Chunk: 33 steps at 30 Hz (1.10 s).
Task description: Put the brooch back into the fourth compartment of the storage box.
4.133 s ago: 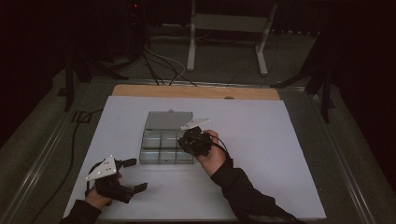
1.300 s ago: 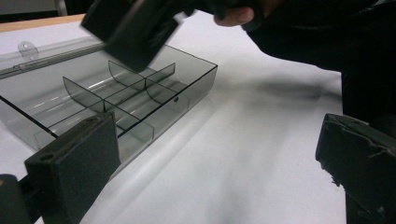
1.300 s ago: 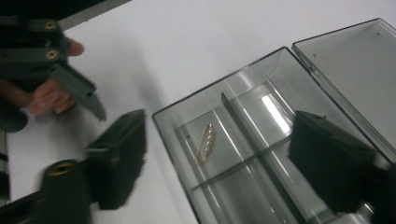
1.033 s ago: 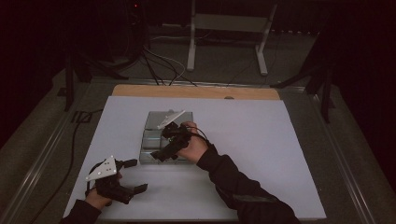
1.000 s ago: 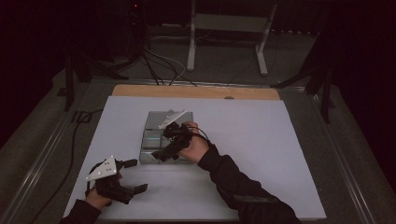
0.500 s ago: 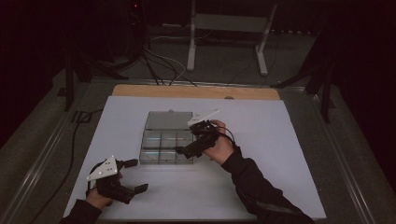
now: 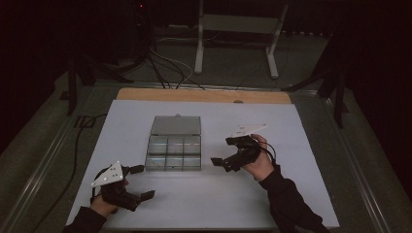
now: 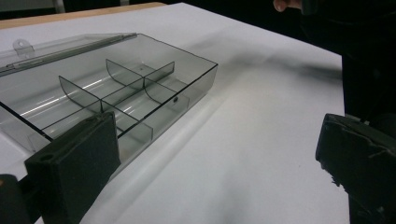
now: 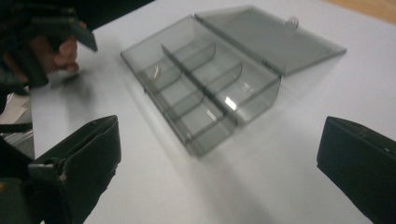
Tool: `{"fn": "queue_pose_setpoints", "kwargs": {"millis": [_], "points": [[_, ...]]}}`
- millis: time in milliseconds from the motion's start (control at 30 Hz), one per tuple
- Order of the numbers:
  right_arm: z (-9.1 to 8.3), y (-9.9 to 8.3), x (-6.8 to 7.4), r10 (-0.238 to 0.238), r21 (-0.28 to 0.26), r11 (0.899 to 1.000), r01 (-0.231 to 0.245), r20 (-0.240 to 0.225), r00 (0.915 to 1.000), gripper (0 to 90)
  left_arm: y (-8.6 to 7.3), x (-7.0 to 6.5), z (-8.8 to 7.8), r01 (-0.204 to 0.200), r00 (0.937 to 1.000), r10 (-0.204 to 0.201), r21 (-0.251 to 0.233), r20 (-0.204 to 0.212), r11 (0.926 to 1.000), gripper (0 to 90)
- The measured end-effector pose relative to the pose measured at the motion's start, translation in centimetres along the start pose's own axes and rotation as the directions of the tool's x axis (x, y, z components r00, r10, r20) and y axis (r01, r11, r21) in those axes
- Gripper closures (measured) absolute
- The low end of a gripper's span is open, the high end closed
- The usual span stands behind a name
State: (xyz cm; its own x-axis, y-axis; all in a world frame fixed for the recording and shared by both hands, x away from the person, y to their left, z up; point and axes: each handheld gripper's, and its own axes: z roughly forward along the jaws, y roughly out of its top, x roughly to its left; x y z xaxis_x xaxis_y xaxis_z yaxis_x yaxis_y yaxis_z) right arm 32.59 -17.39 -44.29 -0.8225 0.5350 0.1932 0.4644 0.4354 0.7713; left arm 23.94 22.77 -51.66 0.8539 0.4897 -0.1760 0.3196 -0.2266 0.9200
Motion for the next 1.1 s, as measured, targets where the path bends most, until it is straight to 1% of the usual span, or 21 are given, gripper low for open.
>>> {"fn": "queue_pose_setpoints", "kwargs": {"millis": [67,200,333,433,567,633,700,767,867,967,1033,1100], "points": [[-0.4,-1.0,-0.2,0.008,-0.005,1.0,-0.008,-0.012,0.9999,0.0,0.0,0.0,0.1,0.0,1.0,0.0,0.0,0.0,1.0,1.2],[-1.3,-3.1,-0.6,0.022,-0.028,0.999,-0.022,-0.02,0.9996,0.0,0.0,0.1,0.1,0.002,1.0,-0.002,0.0,0.001,1.0,1.3],[-2.4,-5.1,-1.2,0.044,-0.051,0.998,-0.044,0.0,0.999,0.0,0.0,0.1,0.1,0.0,1.0,0.0,0.004,0.0,1.0,1.2],[-3.3,-6.5,-1.7,0.06,-0.052,0.997,-0.058,0.031,0.9977,0.0,0.0,0.1,0.1,-0.001,1.0,0.001,0.005,0.001,1.0,1.2],[-4.5,-8.5,-2.3,0.098,-0.041,0.995,-0.096,0.058,0.9935,0.0,0.0,0.1,0.1,-0.003,1.0,0.003,0.004,0.001,1.0,1.2],[-4.9,-9.6,-2.5,0.12,-0.034,0.992,-0.118,0.075,0.9899,0.0,0.0,0.1,0.1,-0.002,1.0,0.002,0.004,0.001,1.0,1.2],[-5.3,-10.5,-2.6,0.13,-0.028,0.991,-0.128,0.086,0.9877,0.0,0.0,0.1,0.1,-0.005,1.0,0.005,0.008,0.001,1.0,1.2],[-5.8,-11.4,-2.7,0.128,-0.032,0.992,-0.126,0.097,0.987,0.0,0.0,0.1,0.1,-0.003,1.0,0.003,0.007,0.002,1.0,1.2],[-6.5,-12.5,-2.8,0.12,-0.038,0.992,-0.116,0.125,0.9848,0.0,0.0,0.0,0.1,-0.004,1.0,0.004,0.01,0.001,0.9999,1.2],[-7.1,-13.5,-2.8,0.115,-0.04,0.993,-0.11,0.131,0.9847,0.0,0.0,0.1,0.1,-0.002,1.0,0.002,0.007,0.0,1.0,1.2],[-7.6,-14.1,-2.9,0.129,-0.042,0.991,-0.124,0.137,0.9821,0.0,0.0,0.0,0.2,-0.004,1.0,0.004,0.009,0.0,0.9999,1.2],[-8.0,-14.7,-2.8,0.13,-0.044,0.991,-0.125,0.144,0.981,0.0,0.0,0.1,0.1,-0.005,1.0,0.005,0.009,0.0,0.9999,1.2]]}}
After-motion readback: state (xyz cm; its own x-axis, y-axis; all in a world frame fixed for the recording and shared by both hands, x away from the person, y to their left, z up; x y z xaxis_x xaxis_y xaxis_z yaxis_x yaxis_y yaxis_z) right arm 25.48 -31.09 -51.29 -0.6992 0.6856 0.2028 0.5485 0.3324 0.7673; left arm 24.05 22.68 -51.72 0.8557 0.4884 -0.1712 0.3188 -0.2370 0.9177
